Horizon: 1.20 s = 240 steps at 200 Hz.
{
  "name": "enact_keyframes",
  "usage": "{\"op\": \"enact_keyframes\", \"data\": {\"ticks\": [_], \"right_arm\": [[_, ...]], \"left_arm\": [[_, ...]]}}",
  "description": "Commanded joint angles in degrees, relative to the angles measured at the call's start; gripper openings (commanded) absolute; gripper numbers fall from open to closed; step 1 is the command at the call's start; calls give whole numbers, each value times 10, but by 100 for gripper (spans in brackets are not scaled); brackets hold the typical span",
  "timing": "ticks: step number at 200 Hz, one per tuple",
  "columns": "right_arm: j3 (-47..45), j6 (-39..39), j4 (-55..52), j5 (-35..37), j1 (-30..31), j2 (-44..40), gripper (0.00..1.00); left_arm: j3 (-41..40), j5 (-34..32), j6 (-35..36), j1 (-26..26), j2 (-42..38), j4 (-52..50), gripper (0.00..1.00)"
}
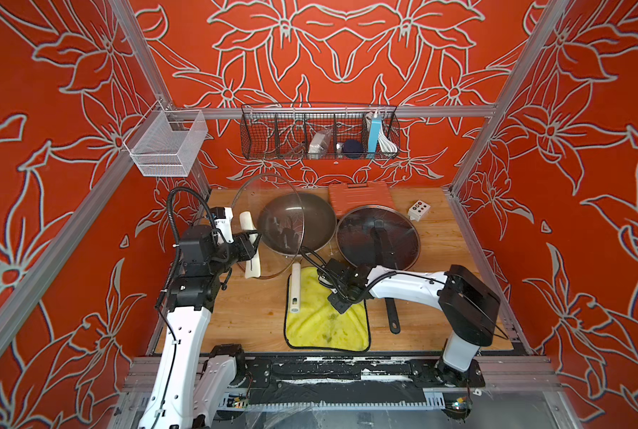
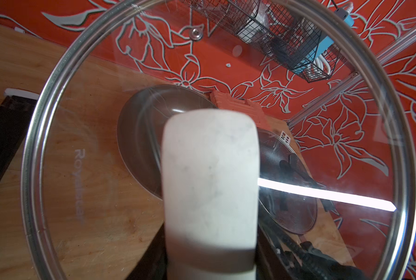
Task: Wipe the pot lid with a cloth
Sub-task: Pick up the cleaning item at the center of the board, then wipe the pot lid.
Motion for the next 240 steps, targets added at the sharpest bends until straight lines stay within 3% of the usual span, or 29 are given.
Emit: {"op": "enact_keyframes", "data": {"ticks": [1,78,99,130,203,240], "right_arm": [[4,-4,-14,1,2,-60,0],[1,-39,-18,20,-20,-225,0],[0,-49,-10,9,-40,-273,0],[14,-70,-8,0,-65,-325,0],[94,-120,73,-65,-80,-362,0],[121,-128,162,-114,-82,-339,0]], "left_arm": [[23,61,-23,11,-24,166,0],[-12,193,-129,32,-1,285,0],[-19,248,-178,32,25,352,0],[-53,279,-271,31,49,484,0],[-65,322,-454,25,74,669,0],[-56,329,-513,-26,91,746,0]]}}
